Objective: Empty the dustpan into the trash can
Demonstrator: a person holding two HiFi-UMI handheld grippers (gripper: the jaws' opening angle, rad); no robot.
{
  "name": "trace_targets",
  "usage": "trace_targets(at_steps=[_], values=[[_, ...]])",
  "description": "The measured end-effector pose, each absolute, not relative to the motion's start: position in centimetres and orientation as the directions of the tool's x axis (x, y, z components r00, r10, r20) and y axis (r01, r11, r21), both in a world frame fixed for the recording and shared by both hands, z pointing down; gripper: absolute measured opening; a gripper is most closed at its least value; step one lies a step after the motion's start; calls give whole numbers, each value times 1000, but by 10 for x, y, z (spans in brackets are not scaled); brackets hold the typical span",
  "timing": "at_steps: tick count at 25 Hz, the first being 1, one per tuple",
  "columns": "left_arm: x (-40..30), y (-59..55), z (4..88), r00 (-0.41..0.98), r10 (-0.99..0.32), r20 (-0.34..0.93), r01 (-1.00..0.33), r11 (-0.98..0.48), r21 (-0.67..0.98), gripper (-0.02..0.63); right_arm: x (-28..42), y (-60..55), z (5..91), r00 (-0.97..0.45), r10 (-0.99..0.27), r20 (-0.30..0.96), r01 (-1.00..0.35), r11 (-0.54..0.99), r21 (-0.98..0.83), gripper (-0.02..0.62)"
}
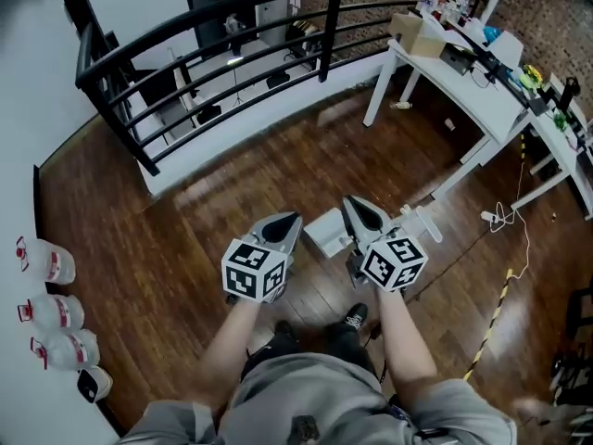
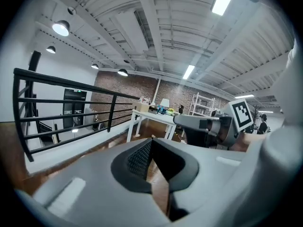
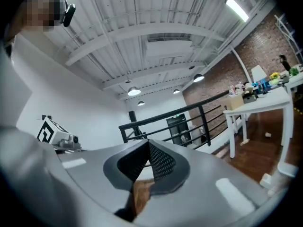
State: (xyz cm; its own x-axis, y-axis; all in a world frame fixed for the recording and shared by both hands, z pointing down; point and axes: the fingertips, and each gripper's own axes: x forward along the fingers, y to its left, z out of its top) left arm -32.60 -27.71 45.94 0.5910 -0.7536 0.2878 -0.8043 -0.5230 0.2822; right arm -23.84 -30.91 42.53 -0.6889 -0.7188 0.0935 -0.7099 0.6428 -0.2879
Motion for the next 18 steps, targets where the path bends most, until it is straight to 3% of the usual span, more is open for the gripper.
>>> trace_targets(at_steps=[7,18], values=[[-354,-259,403,535,-815,221,-837,-477,268,-12,-284,-293,341,-797,-604,2,-592,781,-200,-2],[-352,-244,366,497,-852,164,-857,-454,243,-12,-300,-275,307,-860,-510,-28,-502,853,-141,-2]])
